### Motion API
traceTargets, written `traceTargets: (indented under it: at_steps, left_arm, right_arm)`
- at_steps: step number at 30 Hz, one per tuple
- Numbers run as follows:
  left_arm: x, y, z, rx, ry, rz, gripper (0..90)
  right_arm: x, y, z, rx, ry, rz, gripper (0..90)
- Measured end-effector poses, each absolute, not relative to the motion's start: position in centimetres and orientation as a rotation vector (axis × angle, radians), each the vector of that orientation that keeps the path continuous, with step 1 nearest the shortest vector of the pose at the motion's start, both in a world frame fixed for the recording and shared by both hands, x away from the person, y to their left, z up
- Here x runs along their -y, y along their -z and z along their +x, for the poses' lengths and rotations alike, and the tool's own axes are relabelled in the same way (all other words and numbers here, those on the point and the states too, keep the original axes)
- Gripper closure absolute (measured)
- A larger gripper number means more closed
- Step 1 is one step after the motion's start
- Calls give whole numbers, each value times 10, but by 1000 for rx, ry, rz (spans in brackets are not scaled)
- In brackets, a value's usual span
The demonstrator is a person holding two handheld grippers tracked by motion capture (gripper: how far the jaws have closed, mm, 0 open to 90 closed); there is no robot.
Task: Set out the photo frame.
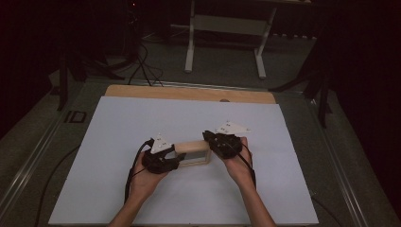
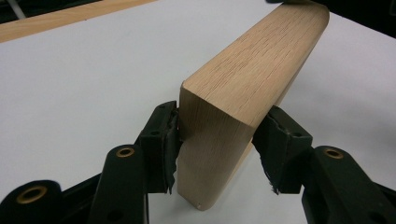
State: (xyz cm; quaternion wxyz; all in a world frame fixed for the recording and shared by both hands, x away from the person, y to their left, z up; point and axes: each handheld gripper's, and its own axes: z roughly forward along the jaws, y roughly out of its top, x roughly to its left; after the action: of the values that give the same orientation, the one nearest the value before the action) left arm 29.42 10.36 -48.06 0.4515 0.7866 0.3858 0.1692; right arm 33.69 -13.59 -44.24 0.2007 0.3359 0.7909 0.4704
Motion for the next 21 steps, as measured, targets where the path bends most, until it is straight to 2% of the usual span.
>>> traceTargets:
  at_steps: [7, 14, 21]
  left_arm:
    - [-104, 480, 294, -956, -417, 1941, 504]
    - [-103, 481, 294, -957, -420, 1940, 506]
    - [-104, 481, 294, -955, -418, 1941, 509]
  right_arm:
    - [150, 437, 331, -2228, -1391, 892, 552]
    - [161, 444, 327, -2278, -1440, 869, 428]
    - [159, 456, 332, -2347, -1441, 856, 364]
